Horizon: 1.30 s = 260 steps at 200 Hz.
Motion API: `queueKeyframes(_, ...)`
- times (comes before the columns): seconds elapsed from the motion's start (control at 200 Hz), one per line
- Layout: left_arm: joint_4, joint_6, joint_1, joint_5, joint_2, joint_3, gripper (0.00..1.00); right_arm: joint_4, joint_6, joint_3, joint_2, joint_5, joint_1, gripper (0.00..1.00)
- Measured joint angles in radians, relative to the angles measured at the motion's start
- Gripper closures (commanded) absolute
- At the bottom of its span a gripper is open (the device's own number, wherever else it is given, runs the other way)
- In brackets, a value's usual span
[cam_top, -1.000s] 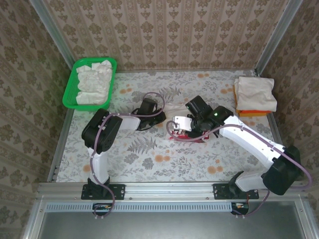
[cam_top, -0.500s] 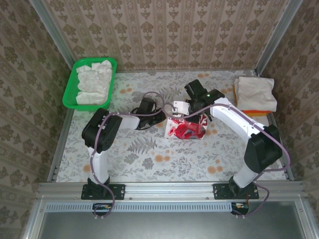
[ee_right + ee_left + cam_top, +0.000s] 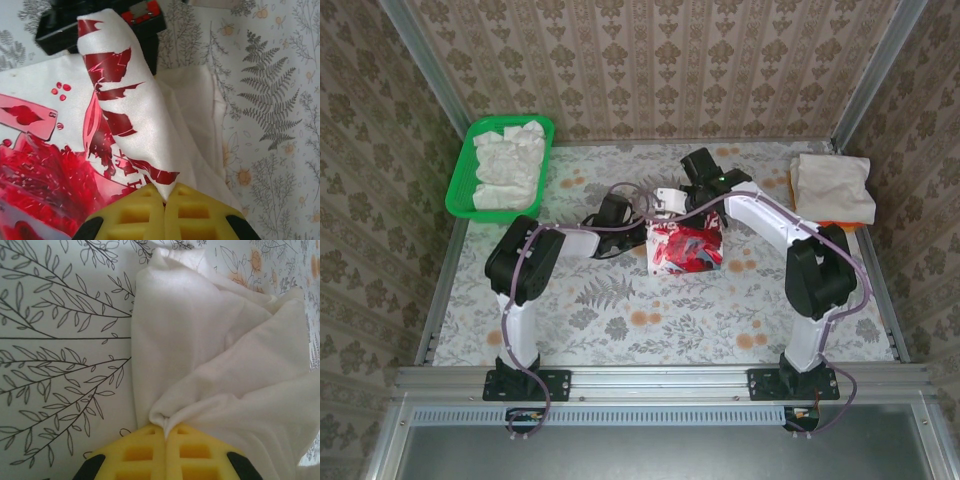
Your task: Fold and stack the t-shirts
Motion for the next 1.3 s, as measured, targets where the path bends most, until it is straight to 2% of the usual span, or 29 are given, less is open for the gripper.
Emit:
queueKeyframes(0.42, -0.004, 0.025, 0.013, 0.041, 0.007, 0.007, 1.00, 0.159, 0.000, 0.008, 0.100, -0.002, -0.023, 1.00)
queueKeyframes(0.99, -0.001, 0.036, 0.019, 0.060, 0.009, 0.007, 1.00, 0.248, 0.048, 0.010, 0.241, 0.019, -0.024, 1.00)
queueKeyframes(1.045, -0.001, 0.037, 0.019, 0.060, 0.009, 0.007, 1.00, 0.251, 0.056, 0.011, 0.250, 0.021, -0.024, 0.91)
queueKeyframes(1.195, -0.010, 0.048, 0.019, 0.061, 0.009, 0.011, 1.00, 0.271, 0.093, 0.011, 0.251, 0.029, -0.024, 0.39)
queueKeyframes(1.3, -0.011, 0.053, 0.019, 0.060, 0.008, 0.011, 1.00, 0.296, 0.111, -0.001, 0.231, 0.039, -0.026, 0.23)
